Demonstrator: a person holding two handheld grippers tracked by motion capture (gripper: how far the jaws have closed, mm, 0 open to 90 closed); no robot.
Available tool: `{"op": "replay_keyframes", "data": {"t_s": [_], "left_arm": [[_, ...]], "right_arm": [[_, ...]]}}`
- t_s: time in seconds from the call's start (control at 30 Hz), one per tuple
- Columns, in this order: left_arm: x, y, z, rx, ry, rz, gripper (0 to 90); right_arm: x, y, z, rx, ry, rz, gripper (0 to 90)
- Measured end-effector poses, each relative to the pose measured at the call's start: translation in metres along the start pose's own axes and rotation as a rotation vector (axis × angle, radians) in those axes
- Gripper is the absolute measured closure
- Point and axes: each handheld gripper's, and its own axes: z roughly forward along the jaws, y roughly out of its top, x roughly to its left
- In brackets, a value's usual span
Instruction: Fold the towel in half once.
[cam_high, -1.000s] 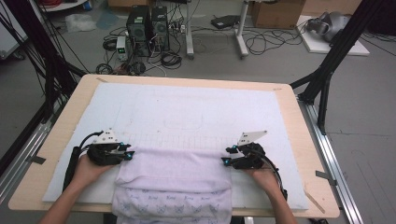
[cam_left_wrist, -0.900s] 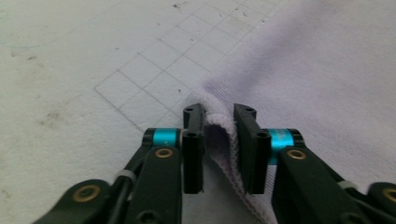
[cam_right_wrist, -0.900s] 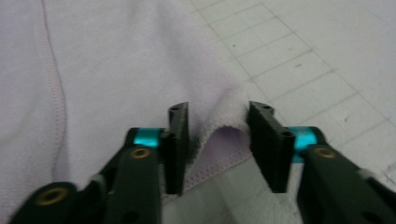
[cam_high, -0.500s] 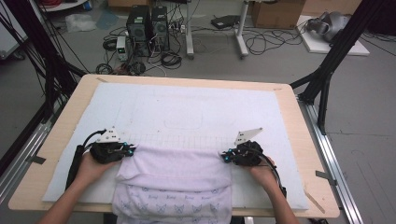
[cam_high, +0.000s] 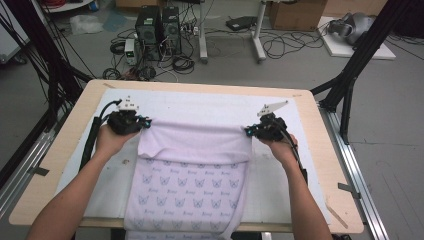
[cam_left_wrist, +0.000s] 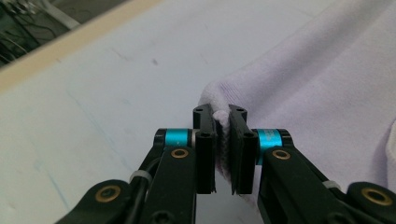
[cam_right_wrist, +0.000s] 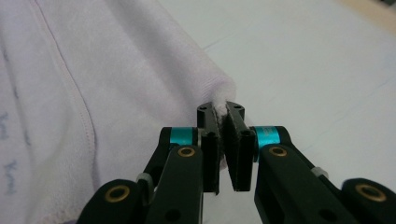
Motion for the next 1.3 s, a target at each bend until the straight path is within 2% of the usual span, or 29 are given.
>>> {"op": "replay_keyframes", "data": {"t_s": [0.17, 0.27, 0.33, 0.4, 0.5, 0.57, 0.6, 0.67, 0.7, 0.73, 0.77, 0.8, 0.87, 0.97, 1.03, 1.13, 1.3], "left_arm": [[0.023, 0.04, -0.008, -0.057, 0.057, -0.016, 82.5], [0.031, 0.051, -0.011, -0.09, 0.074, -0.016, 82.3], [0.033, 0.046, -0.005, -0.062, 0.074, -0.028, 79.0], [0.035, 0.035, 0.0, -0.043, 0.08, -0.044, 68.3], [0.039, 0.013, 0.001, -0.036, 0.062, -0.085, 65.9], [0.039, 0.0, -0.001, -0.036, 0.045, -0.093, 64.2], [0.038, -0.005, -0.003, -0.041, 0.033, -0.099, 63.7], [0.034, -0.013, -0.006, -0.05, 0.011, -0.097, 62.2], [0.032, -0.017, -0.008, -0.058, -0.009, -0.101, 61.6], [0.029, -0.02, -0.01, -0.065, -0.025, -0.099, 60.6], [0.026, -0.023, -0.012, -0.077, -0.045, -0.099, 59.0], [0.023, -0.025, -0.013, -0.079, -0.065, -0.096, 58.0], [0.017, -0.029, -0.014, -0.078, -0.101, -0.082, 56.5], [0.007, -0.036, -0.014, -0.081, -0.139, -0.068, 55.4], [0.003, -0.041, -0.013, -0.061, -0.161, -0.058, 54.4], [-0.003, -0.05, -0.011, -0.07, -0.192, -0.049, 52.3], [-0.009, -0.062, -0.001, -0.041, -0.229, -0.058, 46.0]], "right_arm": [[-0.02, 0.041, -0.017, -0.046, -0.05, -0.008, 85.8], [-0.027, 0.061, -0.025, -0.068, -0.061, -0.018, 85.5], [-0.031, 0.064, -0.023, -0.075, -0.073, -0.021, 81.7], [-0.035, 0.058, -0.016, -0.087, -0.088, 0.019, 69.3], [-0.036, 0.044, -0.004, -0.053, -0.063, 0.063, 62.1], [-0.032, 0.034, 0.002, -0.038, -0.048, 0.069, 59.6], [-0.031, 0.032, 0.004, -0.01, -0.023, 0.09, 56.7], [-0.026, 0.029, 0.007, 0.023, 0.002, 0.091, 56.2], [-0.022, 0.028, 0.007, 0.013, 0.0, 0.074, 56.6], [-0.016, 0.026, 0.005, -0.021, -0.013, 0.05, 57.7], [-0.013, 0.024, 0.005, -0.048, 0.0, 0.047, 57.7], [-0.009, 0.021, 0.005, -0.054, 0.02, 0.059, 57.6], [-0.002, 0.013, 0.006, -0.048, 0.021, 0.038, 57.6], [0.006, 0.0, 0.006, -0.066, 0.039, 0.049, 57.6], [0.01, -0.008, 0.008, -0.07, 0.05, 0.051, 57.1], [0.013, -0.018, 0.009, -0.082, 0.062, 0.059, 55.9], [0.012, -0.027, 0.015, -0.081, 0.086, 0.082, 53.3]]}}
